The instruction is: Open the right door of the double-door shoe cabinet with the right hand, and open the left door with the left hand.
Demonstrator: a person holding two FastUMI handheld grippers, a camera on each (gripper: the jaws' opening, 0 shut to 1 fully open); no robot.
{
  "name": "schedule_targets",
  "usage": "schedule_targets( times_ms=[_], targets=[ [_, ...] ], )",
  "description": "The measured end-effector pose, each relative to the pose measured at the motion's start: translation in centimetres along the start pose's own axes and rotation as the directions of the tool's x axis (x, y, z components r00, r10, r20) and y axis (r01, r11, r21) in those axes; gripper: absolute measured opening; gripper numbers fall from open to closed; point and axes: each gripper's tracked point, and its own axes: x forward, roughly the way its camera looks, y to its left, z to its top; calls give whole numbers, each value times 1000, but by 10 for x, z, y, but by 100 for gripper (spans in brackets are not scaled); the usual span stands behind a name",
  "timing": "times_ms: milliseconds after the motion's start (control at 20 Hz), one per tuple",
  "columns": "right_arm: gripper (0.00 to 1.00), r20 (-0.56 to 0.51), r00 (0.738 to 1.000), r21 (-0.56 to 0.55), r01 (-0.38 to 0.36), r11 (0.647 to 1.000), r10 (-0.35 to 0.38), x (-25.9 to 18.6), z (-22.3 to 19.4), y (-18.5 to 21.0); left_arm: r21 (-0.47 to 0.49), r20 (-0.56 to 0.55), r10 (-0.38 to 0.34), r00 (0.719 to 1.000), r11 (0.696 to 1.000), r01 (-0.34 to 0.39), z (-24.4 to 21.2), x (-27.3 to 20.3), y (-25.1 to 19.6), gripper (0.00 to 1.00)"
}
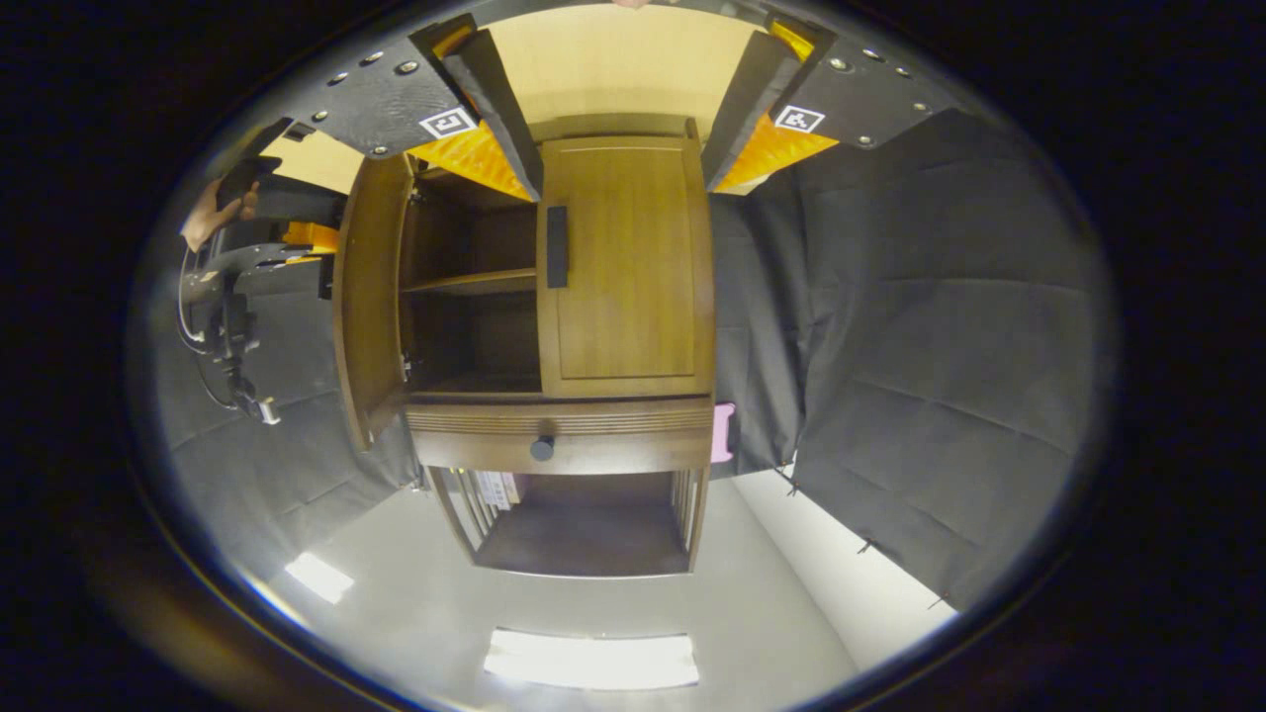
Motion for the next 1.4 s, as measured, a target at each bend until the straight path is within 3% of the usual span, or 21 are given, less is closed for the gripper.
schedule_targets(
  times_ms=[200,350,500,550,650,700,750,950,1000,1250,1400],
  targets=[
    [15,-10,999,10,52,999,-52,-7,-1,-27,-1,-1,-33,999,999,33,3,6,-31,92],
    [2,-17,996,27,87,996,-87,-15,-5,-47,10,3,-57,998,998,57,-2,-5,-52,92],
    [2,-16,992,45,128,991,-128,-25,-7,-66,9,-6,-75,997,997,75,-4,-4,-61,91],
    [11,-15,989,48,145,988,-145,-29,-8,-73,6,-7,-84,996,996,84,-4,-1,-64,90],
    [5,-16,984,53,177,983,-177,-37,-10,-86,8,-7,-99,995,995,99,-5,5,-67,88],
    [13,-14,981,55,196,979,-195,-41,-10,-94,11,-2,-107,994,994,107,-4,8,-70,92],
    [17,-12,977,59,214,975,-214,-46,-9,-102,14,0,-116,993,993,116,-3,13,-75,88],
    [29,23,973,44,230,972,-231,-73,-2,-116,4,10,-143,990,990,143,4,32,-87,98],
    [31,33,973,26,229,973,-230,-80,2,-116,-1,11,-146,989,989,146,5,39,-89,96],
    [93,86,969,7,232,973,-231,-121,25,-111,6,19,-154,988,988,153,8,83,-92,87],
    [94,141,958,24,248,968,-249,-148,38,-105,1,11,-157,988,988,157,7,114,-97,89]
  ],
)
